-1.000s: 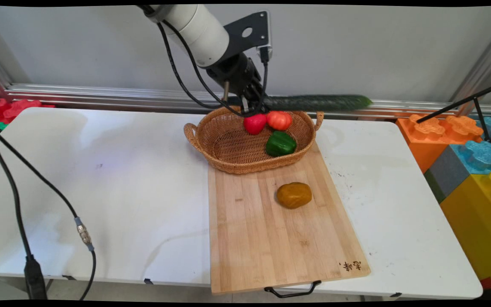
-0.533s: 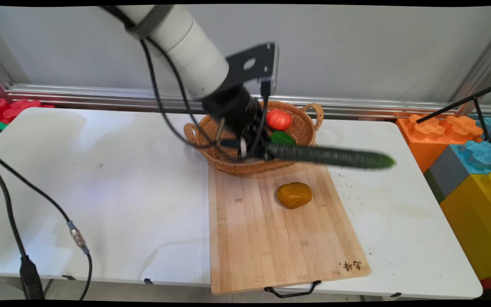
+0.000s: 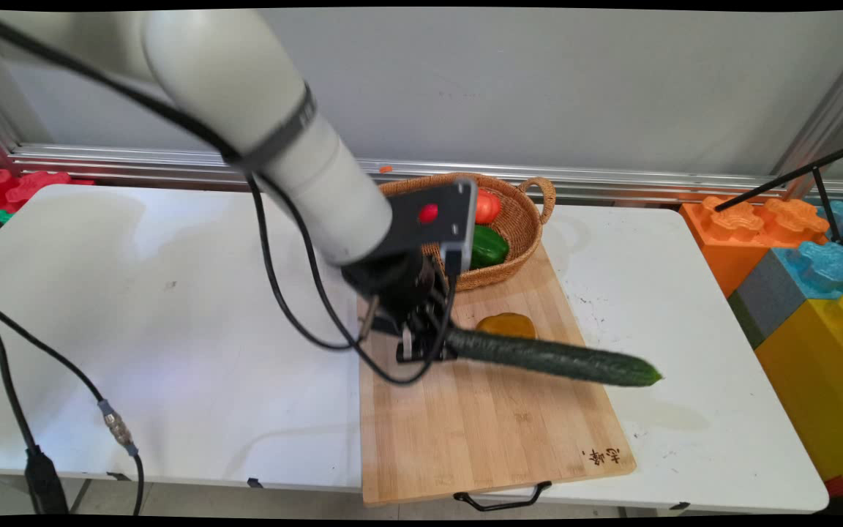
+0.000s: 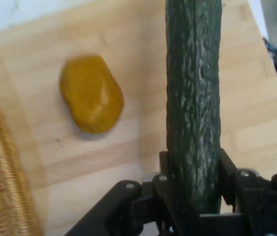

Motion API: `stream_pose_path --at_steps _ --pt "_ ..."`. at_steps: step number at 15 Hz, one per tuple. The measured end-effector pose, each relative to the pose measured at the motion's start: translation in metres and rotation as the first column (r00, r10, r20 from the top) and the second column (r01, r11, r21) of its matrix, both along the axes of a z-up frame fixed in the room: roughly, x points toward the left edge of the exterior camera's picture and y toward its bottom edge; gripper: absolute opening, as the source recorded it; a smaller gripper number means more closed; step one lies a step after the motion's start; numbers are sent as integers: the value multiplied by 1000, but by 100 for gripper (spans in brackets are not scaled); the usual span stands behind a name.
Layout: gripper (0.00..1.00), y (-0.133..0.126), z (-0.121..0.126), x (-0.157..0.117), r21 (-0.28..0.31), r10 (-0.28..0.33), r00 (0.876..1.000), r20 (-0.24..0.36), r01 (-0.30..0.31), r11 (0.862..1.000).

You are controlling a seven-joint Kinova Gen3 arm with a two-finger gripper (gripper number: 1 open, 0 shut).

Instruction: Place the picked object on the cutting board

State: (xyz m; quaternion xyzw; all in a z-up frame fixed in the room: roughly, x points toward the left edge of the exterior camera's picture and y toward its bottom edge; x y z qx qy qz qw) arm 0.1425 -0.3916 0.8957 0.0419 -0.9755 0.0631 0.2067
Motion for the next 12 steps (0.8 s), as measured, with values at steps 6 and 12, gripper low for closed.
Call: stream_pose_path --at_steps 6,12 --pt "0 8 -54 -13 21 56 998 32 -57 998" --pt "0 5 -92 -21 19 100 994 43 -101 995"
